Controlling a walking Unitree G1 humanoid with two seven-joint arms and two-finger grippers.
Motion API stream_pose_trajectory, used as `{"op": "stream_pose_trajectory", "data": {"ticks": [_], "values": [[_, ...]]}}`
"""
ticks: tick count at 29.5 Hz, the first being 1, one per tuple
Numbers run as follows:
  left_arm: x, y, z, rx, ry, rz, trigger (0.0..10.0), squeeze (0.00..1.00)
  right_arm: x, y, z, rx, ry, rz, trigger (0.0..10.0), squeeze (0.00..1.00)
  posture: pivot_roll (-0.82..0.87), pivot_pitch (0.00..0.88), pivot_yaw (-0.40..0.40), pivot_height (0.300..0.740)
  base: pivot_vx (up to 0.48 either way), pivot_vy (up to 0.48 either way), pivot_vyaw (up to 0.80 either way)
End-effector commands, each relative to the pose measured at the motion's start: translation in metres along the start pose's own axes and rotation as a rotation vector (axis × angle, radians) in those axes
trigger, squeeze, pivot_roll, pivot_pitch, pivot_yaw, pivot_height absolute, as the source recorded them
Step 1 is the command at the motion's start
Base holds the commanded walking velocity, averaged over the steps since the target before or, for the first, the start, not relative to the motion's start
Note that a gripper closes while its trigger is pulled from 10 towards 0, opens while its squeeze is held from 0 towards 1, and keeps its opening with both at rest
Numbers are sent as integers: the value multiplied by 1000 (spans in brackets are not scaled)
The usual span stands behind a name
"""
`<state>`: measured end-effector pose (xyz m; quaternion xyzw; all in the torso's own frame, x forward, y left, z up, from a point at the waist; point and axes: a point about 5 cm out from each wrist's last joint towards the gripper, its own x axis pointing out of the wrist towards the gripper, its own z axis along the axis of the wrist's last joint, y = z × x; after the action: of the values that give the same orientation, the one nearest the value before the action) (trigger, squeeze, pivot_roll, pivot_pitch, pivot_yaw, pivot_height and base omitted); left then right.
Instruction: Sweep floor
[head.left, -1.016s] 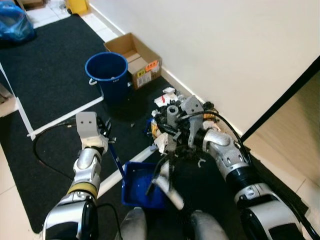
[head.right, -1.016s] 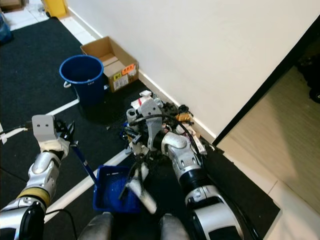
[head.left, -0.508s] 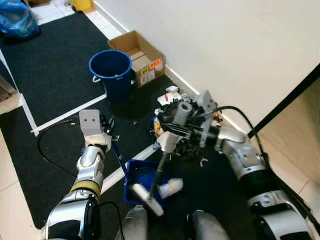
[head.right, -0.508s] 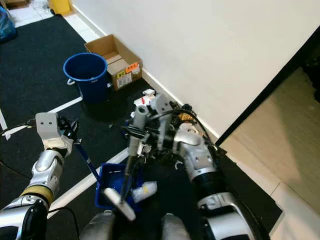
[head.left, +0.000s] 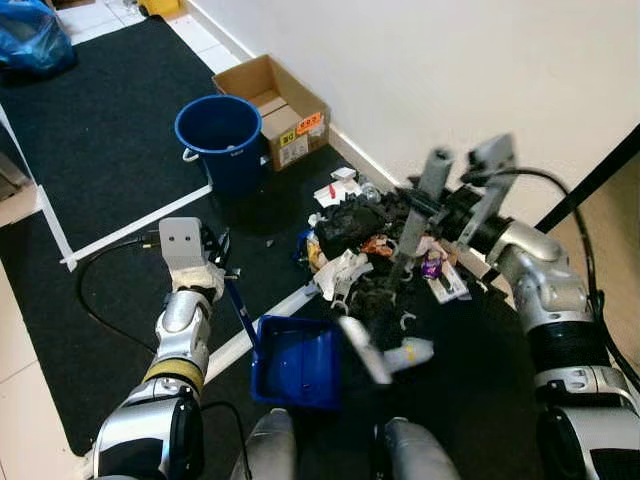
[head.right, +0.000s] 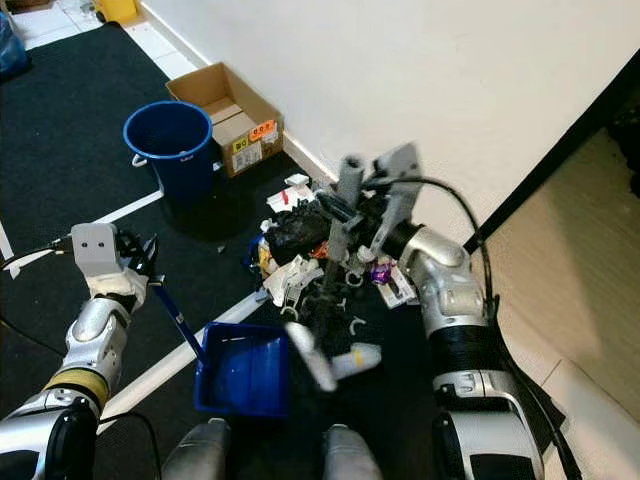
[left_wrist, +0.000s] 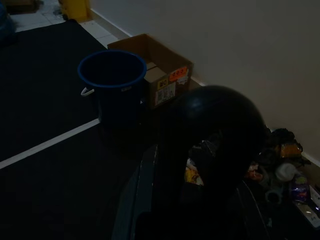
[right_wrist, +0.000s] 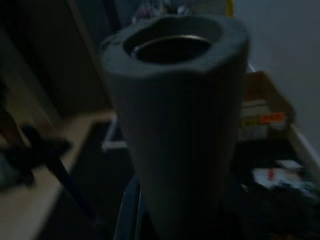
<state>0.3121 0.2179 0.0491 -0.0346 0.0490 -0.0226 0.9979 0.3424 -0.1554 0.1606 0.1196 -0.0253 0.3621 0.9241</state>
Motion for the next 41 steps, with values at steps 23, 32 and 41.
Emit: {"op": "stream_pose_trajectory", "data": {"ticks": [23,32,41], "values": [[-6,-24,-22,-60,77,-92,10000,0,-21,-54,58,-329,-137,-505,10000,0,101,113,-70,740,0,0,0],[-9,-22,-23,-60,73,-91,10000,0,-34,-73,51,-586,8,-663,10000,0,107,131,-69,740,0,0,0],[-11,-20,-25,-60,73,-87,10000,0,-43,-82,51,-674,74,-692,10000,0,110,139,-70,740,0,0,0]]}}
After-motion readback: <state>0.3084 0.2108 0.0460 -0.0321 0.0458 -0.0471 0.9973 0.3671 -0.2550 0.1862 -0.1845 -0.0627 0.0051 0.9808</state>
